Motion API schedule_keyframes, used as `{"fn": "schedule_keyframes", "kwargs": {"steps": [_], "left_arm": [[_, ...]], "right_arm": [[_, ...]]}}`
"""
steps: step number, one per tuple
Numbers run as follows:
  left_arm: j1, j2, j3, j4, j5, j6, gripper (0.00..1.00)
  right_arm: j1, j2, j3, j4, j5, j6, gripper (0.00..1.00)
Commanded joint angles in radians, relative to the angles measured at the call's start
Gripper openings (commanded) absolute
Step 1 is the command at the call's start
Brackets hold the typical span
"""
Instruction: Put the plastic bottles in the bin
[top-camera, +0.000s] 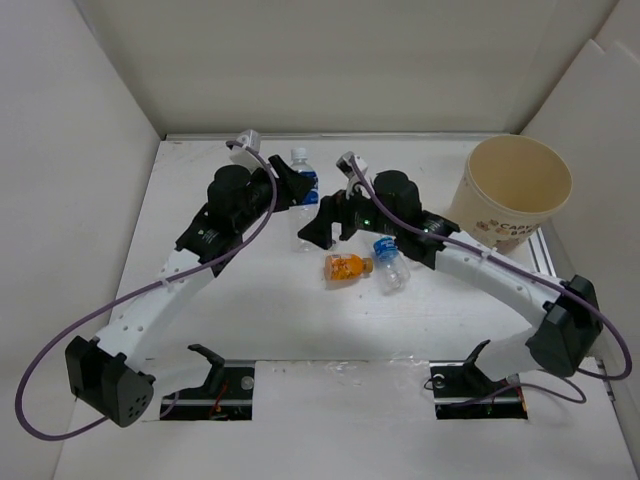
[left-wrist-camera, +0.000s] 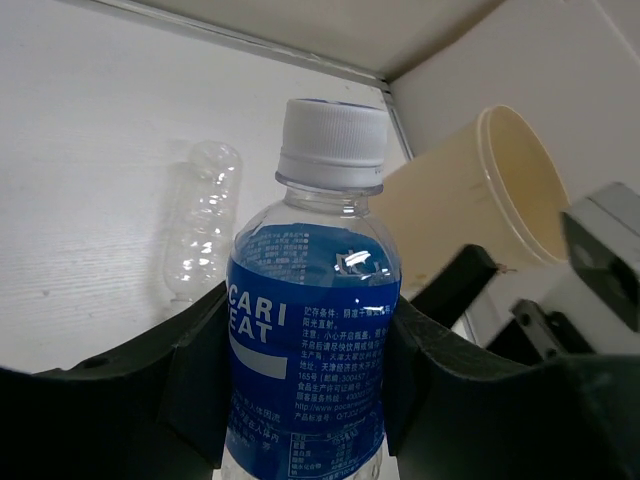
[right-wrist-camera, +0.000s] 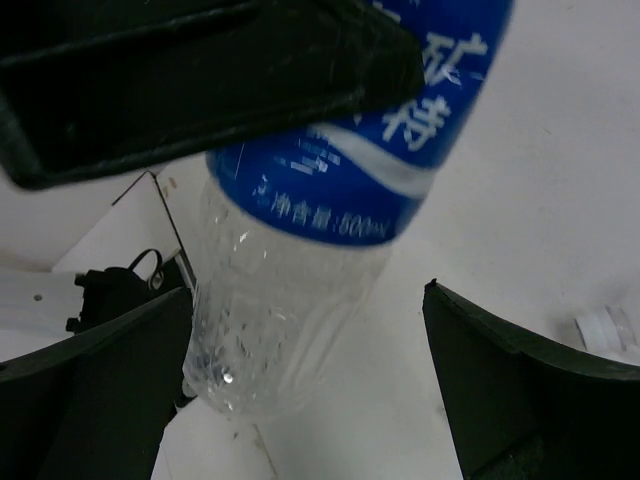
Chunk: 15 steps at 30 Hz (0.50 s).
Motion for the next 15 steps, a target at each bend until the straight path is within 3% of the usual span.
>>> {"fn": "schedule_keyframes", "kwargs": {"steps": [1,4,6,7,8,9,15], "left_arm": [[0.000,-0.049,0.056,0.062,0.129,-0.006,0.00],[0.000,-0.075,0.056,0.097,0.176,-0.035,0.00],[0.000,-0.086,0.056,0.108,0.190,-0.046,0.02],[0.000,-0.086,0.056,0.108,0.190,-0.034,0.36],[0.000,-0.095,0.047,0.108,0.173,-0.033,0.64],[0.000,-0.112,0.047,0.108,0.132,-0.023,0.99],[0.000,-0.115,0.107,0.002,-0.023,0.057,1.00]], "right_arm": [[0.022,0.083,0.085,0.132,-0.001,0.019,1.00],[0.022,0.139,0.127,0.174,-0.037,0.043,0.95],[0.022,0.163,0.142,0.194,-0.059,0.054,0.57],[0.022,0.174,0.142,0.194,-0.069,0.065,0.31],[0.022,0.174,0.151,0.203,-0.056,0.065,0.17],[0.022,0.159,0.151,0.203,-0.041,0.065,0.03],[-0.186,-0.002,0.174,-0.001,0.128,-0.013,0.00]]}}
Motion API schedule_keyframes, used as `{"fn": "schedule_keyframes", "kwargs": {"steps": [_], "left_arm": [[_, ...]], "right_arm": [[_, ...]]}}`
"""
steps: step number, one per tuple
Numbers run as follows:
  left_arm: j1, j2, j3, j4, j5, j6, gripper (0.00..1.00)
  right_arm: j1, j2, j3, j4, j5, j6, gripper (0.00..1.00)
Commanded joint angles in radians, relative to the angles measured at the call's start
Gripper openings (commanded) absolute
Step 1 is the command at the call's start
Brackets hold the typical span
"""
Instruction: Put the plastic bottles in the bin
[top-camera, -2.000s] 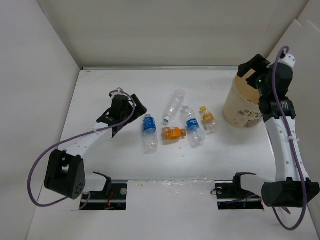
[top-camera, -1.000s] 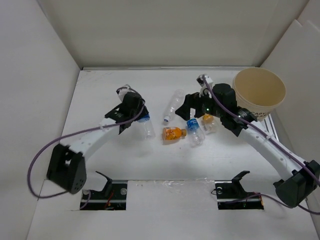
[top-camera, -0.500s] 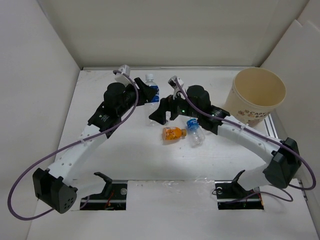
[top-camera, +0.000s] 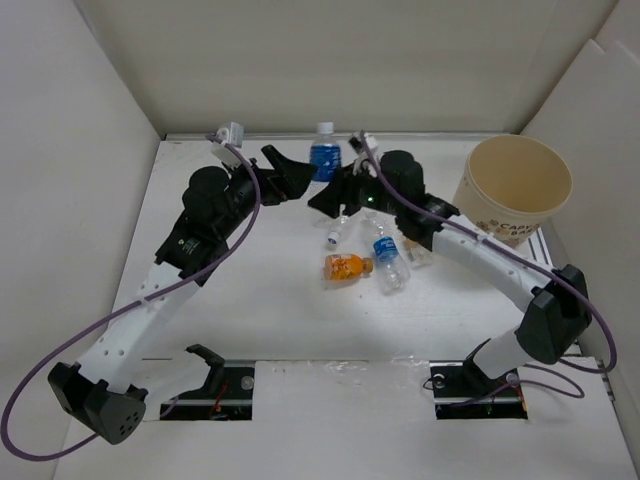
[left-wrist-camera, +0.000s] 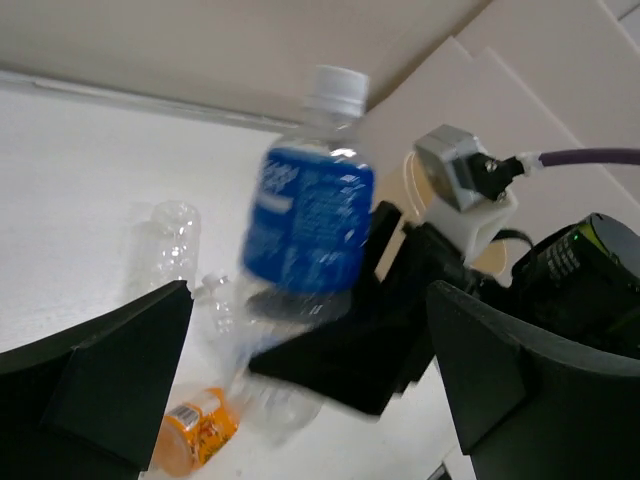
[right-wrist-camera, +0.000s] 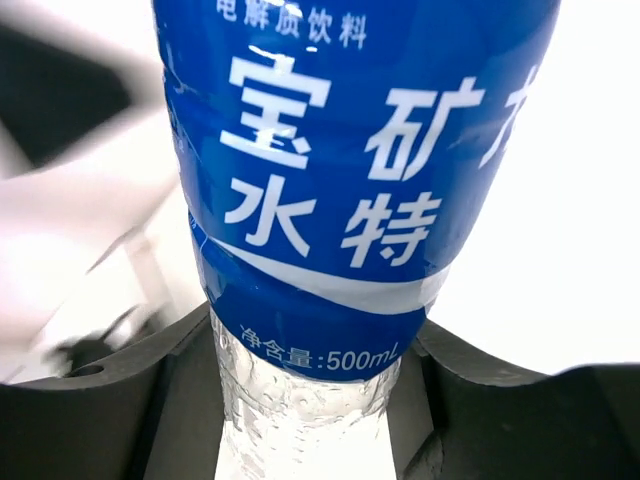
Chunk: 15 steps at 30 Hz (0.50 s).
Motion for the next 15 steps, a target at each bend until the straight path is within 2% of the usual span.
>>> {"fn": "schedule_keyframes", "kwargs": {"steps": [1,4,6,9,10,13,14,15], "left_arm": [[0.000,-0.006,0.077,-0.013,-0.059,0.041,1.00],[0.000,0.014,0.055,0.025,-0.038,0.041,1.00],[0.038,0.046,0.014,0.082,0.118,0.013,1.00],[0.051,0.112,-0.031,0.195,0.263,-0.041,1.00],[0.051,0.129,-0.031,0.211,0.281,-0.053,1.00],[0.051,0.212,-0.009,0.222,0.323,-0.042,1.00],[0.051,0.232,0.000,0.222,0.313,-0.032,1.00],[0.022,0.265,0.024,0.202,0.221,-0.019,1.00]], "right_arm": [[-0.144,-0.144,0.080,-0.104,0.172,-0.081,0.00],[-0.296,-0.223,0.120,-0.233,0.339,-0.138,0.00],[-0.406,-0.245,0.132,-0.288,0.483,-0.147,0.00],[-0.520,-0.256,0.155,-0.394,0.572,-0.172,0.00],[-0.593,-0.256,0.155,-0.421,0.591,-0.172,0.00],[-0.712,-0.279,0.155,-0.457,0.675,-0.121,0.01],[-0.738,-0.279,0.155,-0.478,0.689,-0.112,0.05],[-0.761,-0.279,0.155,-0.487,0.689,-0.112,0.07]]}}
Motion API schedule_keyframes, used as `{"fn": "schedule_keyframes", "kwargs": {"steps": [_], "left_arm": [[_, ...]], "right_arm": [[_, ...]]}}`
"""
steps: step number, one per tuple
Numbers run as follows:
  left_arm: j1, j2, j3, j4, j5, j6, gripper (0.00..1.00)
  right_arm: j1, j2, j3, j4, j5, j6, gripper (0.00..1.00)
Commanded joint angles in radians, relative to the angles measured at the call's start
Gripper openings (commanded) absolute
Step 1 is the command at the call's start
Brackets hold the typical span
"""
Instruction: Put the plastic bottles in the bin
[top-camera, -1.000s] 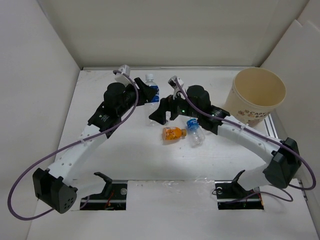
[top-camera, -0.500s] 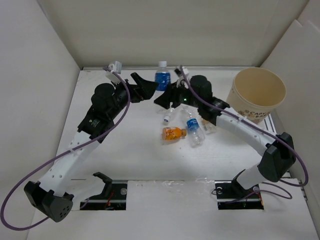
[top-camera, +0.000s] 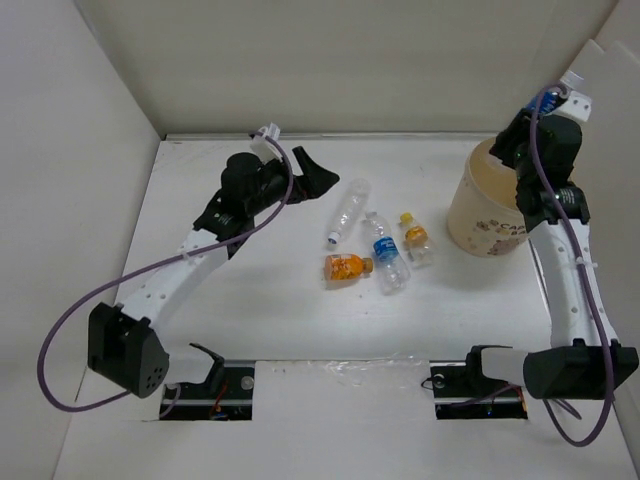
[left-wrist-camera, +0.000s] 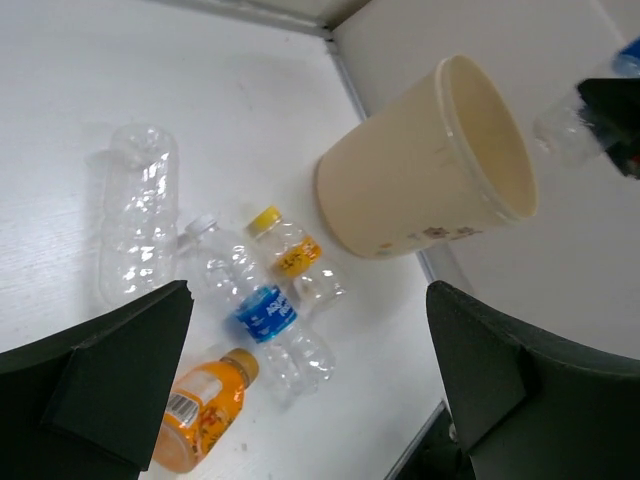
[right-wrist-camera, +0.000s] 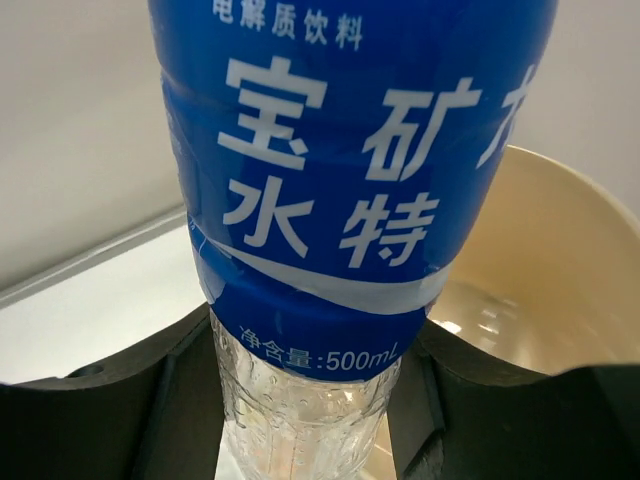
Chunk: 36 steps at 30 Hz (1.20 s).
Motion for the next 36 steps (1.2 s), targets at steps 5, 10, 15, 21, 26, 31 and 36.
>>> {"fn": "schedule_keyframes", "kwargs": {"steps": [5,10,15,21,26,31,36], "left_arm": [[-0.069,0.169,0.189,-0.072,-0.244,0.141,1.00],[-0.069,0.342,0.330,-0.171,-0.332,0.281,1.00],[-0.069,0.500,0.489,-0.290,-0.280,0.385,1.00],[-0.105,0.717,0.640,-0.373,-0.229,0.440,1.00],[-0.119,0.897,0.847,-0.437,-0.229,0.451,1.00],[-0.137,1.054,0.954,-0.450,-0.249,0.439,1.00],[-0.137,1.184,1.119,-0.551,-0.372,0.373,0.94]], "right_arm": [[-0.104,-0.002,0.032,-0.118,0.147,0.033,0.94],[-0.090,-0.002,0.072,-0.159,0.207,0.042,1.00],[-0.016,-0.056,0.098,-0.175,0.231,0.042,1.00],[0.083,-0.131,0.038,-0.178,0.186,0.042,1.00],[0.154,-0.171,-0.029,-0.155,0.149,0.030,1.00],[0.204,-0.191,-0.065,-0.155,0.123,0.008,1.00],[0.250,-0.213,-0.074,-0.146,0.123,-0.001,1.00]]}}
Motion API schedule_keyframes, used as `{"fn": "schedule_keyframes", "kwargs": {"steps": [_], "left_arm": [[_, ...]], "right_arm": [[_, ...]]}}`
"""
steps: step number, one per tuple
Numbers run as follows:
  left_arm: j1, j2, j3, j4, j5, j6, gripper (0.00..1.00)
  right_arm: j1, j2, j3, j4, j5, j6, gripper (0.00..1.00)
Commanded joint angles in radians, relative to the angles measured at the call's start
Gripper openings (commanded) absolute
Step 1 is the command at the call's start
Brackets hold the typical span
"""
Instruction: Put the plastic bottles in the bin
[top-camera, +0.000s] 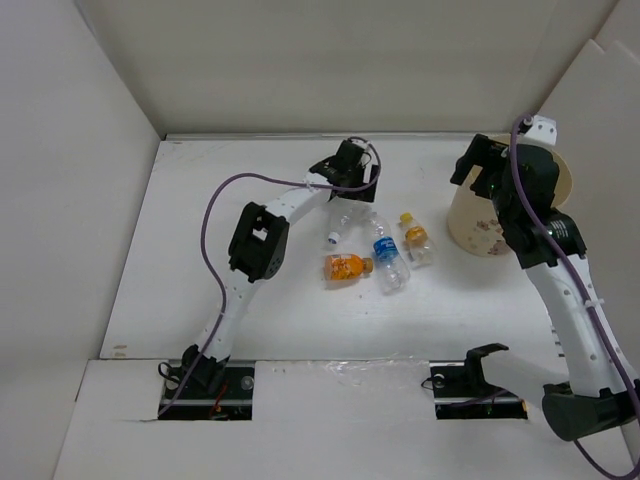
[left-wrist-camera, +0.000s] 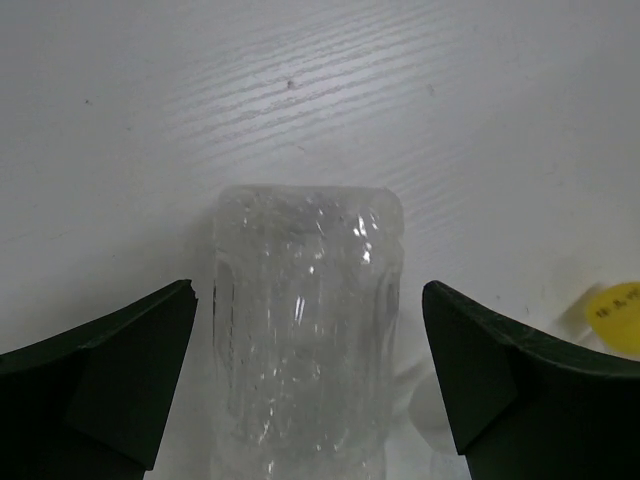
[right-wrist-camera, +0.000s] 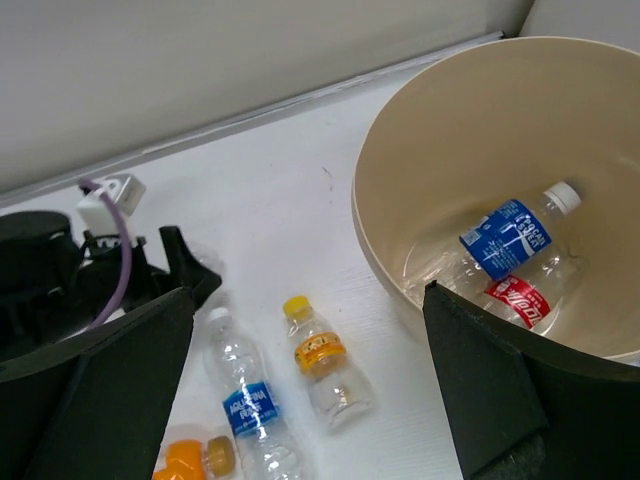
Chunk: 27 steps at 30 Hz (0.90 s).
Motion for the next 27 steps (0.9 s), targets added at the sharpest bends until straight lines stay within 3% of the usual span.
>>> {"fn": "schedule_keyframes", "kwargs": {"steps": [1,3,4,8,12,14,16,19,20,27], "left_arm": [[-0.002,0.051,0.140,-0.092,-0.115,-0.039,0.89],[-0.002,0.076,0.163,-0.102,-0.169,-0.048,0.76],[-0.002,0.090,0.163,-0.102,-0.169,-0.048,0.54],[0.030,0.113,0.215,-0.146,-0.221,-0.102,0.02],[0.073,-0.011,0.114,-0.091,-0.221,-0.149,0.00],[0.099,-0.169,-0.025,0.021,-0.199,-0.159,0.00],[0.110,-0.332,-0.110,0.099,-0.151,-0.159,0.00],[0.110,-0.538,-0.309,0.310,0.028,-0.168,0.00],[0.110,-0.585,-0.345,0.351,0.029,-0.180,0.00],[0.119,-0.846,-0.573,0.680,0.418,-0.269,0.00]], "right_arm": [[0.035,-0.034,0.004,0.039,-0.012,-0.029,1.00],[0.049,-0.047,0.004,0.039,-0.012,-0.029,1.00],[0.063,-0.059,0.004,0.050,-0.012,-0.029,1.00],[0.083,-0.068,-0.034,0.113,-0.153,-0.066,1.00],[0.106,-0.059,-0.083,0.194,-0.360,-0.066,1.00],[0.106,-0.048,-0.102,0.237,-0.542,-0.066,1.00],[0.120,-0.016,-0.132,0.312,-0.630,-0.020,1.00],[0.160,0.028,-0.154,0.400,-0.706,0.040,1.00],[0.172,0.042,-0.154,0.411,-0.706,0.049,1.00],[0.284,0.143,-0.135,0.556,-0.763,0.129,1.00]]}}
